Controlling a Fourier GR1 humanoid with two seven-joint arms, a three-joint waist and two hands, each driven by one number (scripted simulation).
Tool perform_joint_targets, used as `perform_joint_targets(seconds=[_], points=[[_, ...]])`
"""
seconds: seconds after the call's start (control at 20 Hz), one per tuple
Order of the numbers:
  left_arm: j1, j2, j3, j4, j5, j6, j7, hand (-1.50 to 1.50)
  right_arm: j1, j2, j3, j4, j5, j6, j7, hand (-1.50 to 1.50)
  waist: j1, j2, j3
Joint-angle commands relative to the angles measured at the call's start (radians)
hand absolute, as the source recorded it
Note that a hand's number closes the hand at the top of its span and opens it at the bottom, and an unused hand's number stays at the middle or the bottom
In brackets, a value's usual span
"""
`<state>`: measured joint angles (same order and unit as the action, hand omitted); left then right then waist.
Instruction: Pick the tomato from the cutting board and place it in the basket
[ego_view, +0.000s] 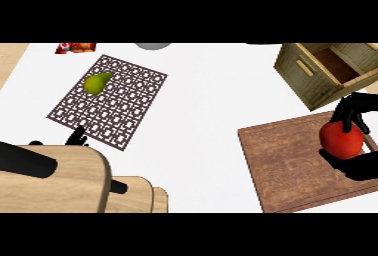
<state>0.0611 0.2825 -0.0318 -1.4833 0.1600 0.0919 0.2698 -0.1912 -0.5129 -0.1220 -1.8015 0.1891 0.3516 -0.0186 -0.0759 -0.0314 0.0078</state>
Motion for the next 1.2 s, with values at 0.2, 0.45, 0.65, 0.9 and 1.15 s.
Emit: perform_joint_targets(seconds=[0.2, 0.45, 0.65, 0.9, 1.15], points=[[0.088, -0.006, -0.029, 0.058, -0.02, -0.017, 0.008, 0.0, -0.232, -0.164, -0.288, -0.086, -0.293, 0.043, 0.443, 1.5, 0.052, 0.016, -0.015], [0.04, -0.014, -0.041, 0.055, -0.025, -0.021, 0.035, 0.0, -0.415, -0.329, -0.393, 0.09, -0.424, 0.069, 0.6, 1.5, 0.086, 0.028, -0.011], [0.045, -0.02, -0.047, 0.089, -0.028, -0.042, 0.005, 0.0, -0.532, -0.421, -0.368, 0.218, -0.42, 0.075, 0.663, 1.5, 0.105, 0.035, -0.011], [0.013, -0.047, -0.062, 0.107, -0.054, -0.021, -0.002, 0.0, -0.605, -0.477, -0.324, 0.372, -0.377, 0.107, 0.616, 1.5, 0.108, 0.039, -0.009], [0.013, -0.045, -0.066, 0.114, -0.061, -0.035, -0.018, 0.0, -0.647, -0.487, -0.271, 0.523, -0.274, 0.111, 0.471, 1.5, 0.126, 0.046, -0.009]])
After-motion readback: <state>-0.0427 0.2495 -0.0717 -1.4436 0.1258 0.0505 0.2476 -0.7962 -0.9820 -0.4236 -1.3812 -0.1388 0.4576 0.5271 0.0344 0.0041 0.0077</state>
